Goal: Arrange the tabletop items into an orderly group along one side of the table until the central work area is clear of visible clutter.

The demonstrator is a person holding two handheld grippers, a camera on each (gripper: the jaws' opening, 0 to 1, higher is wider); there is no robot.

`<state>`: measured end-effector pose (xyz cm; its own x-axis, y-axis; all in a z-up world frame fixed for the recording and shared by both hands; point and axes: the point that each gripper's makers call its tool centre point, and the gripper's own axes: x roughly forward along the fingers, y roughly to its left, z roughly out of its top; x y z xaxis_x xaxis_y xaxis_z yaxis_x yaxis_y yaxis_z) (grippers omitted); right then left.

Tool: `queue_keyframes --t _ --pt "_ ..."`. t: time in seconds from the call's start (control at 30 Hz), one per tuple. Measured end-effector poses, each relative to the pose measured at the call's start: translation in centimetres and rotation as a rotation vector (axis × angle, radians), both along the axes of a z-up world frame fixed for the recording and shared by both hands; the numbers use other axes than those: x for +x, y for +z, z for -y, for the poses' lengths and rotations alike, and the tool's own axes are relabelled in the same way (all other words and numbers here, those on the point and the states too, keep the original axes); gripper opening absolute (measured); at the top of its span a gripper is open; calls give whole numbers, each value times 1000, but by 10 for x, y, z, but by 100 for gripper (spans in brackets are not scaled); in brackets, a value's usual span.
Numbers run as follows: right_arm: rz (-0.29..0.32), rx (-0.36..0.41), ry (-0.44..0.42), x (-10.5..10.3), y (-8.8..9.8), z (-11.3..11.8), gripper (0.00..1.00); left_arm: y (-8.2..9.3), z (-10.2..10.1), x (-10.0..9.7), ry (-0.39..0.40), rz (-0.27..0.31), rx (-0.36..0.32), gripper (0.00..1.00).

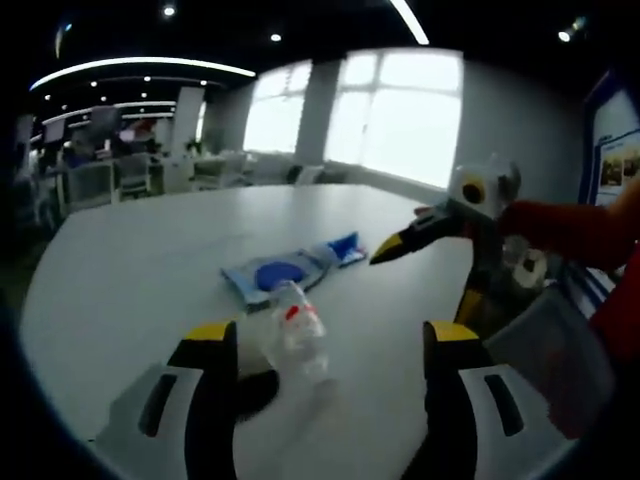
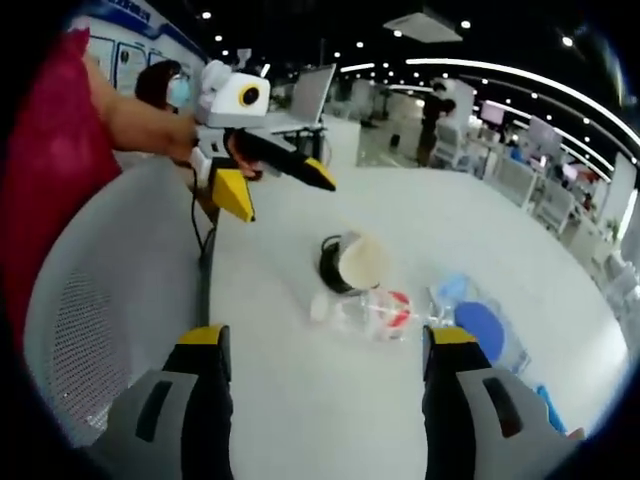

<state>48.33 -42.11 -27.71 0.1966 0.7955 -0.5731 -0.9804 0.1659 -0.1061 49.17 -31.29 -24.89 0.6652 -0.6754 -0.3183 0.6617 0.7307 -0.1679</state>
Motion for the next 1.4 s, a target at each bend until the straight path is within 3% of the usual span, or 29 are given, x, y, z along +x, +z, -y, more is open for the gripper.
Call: queue_keyframes --t 0.27,0.6,0.7,0.83,1.03,1.4 --pt "-6 23 12 -1 -2 -24 77 -15 -22 4 -13 30 60 73" --pt "-15 32 17 11 -11 -52 71 -33 -38 21 2 1 80 70" --pt "-18 32 17 16 -15 -59 64 -37 -40 25 3 -5 89 70" --pt "-30 11 11 25 -24 -71 47 -43 -41 27 -6 -13 100 69" --pt "-43 -3 9 35 -37 -88 33 -48 -44 30 -1 -29 95 68" --pt "-63 -8 3 49 -53 -108 23 -53 -46 31 7 -50 84 67"
